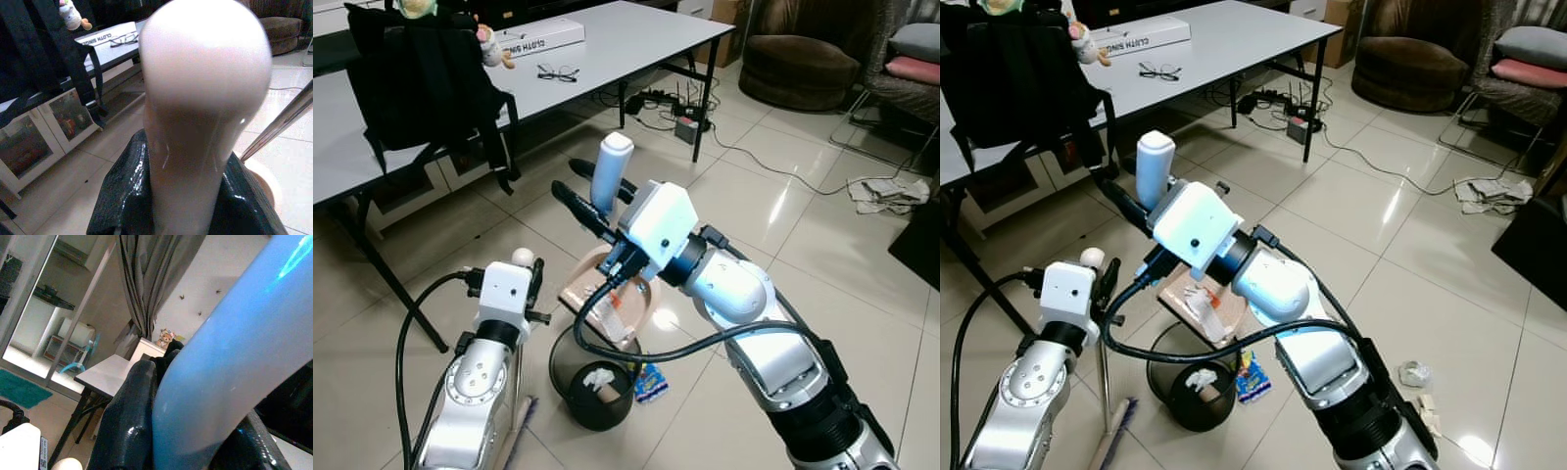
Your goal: Sweep floor
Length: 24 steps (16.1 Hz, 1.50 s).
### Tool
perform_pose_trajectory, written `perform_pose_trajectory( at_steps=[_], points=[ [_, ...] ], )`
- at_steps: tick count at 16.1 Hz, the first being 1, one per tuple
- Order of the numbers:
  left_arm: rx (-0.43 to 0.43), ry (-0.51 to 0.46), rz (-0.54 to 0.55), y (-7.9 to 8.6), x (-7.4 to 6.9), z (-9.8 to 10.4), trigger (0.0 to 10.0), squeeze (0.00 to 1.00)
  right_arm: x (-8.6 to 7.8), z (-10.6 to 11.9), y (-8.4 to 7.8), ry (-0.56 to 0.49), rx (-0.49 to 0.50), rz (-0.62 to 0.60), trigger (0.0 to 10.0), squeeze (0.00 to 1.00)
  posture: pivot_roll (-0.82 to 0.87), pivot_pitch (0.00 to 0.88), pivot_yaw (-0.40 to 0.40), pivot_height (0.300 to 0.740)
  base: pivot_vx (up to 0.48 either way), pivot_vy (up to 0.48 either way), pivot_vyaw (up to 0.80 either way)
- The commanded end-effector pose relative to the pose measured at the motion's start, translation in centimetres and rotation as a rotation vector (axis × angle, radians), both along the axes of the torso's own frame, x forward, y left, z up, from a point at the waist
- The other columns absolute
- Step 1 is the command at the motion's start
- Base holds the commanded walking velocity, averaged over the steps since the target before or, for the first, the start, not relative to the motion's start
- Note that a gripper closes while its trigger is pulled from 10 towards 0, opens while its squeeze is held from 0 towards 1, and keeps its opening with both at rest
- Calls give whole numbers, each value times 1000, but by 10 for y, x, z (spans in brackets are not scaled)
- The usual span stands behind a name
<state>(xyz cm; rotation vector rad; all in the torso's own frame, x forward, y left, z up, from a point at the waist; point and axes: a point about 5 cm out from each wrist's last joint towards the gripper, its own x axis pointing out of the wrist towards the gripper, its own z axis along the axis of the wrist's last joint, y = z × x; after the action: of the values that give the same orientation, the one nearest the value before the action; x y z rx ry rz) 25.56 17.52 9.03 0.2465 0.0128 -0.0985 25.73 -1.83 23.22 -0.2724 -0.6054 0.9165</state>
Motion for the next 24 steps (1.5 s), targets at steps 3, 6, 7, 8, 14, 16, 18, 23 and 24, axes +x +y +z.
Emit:
perform_pose_trajectory(
  at_steps=[3,6,7,8,14,16,18,23,24],
  points=[
    [13,-28,-13,-3,1,6,10000,0,-9,12,0,-83,37,39,10000,0,-40,0,26,740,0,0,0],
    [12,-28,-11,-3,2,7,10000,0,-8,11,1,-57,50,31,10000,0,-40,0,24,740,0,0,0],
    [12,-28,-11,-4,2,7,10000,0,-1,10,-3,6,92,-19,10000,0,-38,0,22,740,0,0,0],
    [12,-29,-11,-4,2,7,10000,0,3,9,-4,20,93,-43,10000,0,-38,0,22,740,0,0,0],
    [13,-29,-13,-4,1,7,10000,0,-2,3,1,-65,-27,-14,10000,0,-39,0,23,740,0,0,0],
    [13,-29,-11,-4,1,7,10000,0,-4,4,3,-64,-11,-7,10000,0,-39,0,23,740,0,0,0],
    [13,-28,-12,-4,0,7,10000,0,3,8,-5,-45,45,-98,10000,0,-37,0,22,740,0,0,0],
    [3,19,-124,-9,0,3,10000,0,54,20,-105,74,281,-802,10000,0,-49,0,28,740,0,0,0],
    [15,39,-179,-12,-1,1,10000,0,59,10,-124,127,252,-918,10000,0,-50,0,29,740,0,0,0]
  ],
)
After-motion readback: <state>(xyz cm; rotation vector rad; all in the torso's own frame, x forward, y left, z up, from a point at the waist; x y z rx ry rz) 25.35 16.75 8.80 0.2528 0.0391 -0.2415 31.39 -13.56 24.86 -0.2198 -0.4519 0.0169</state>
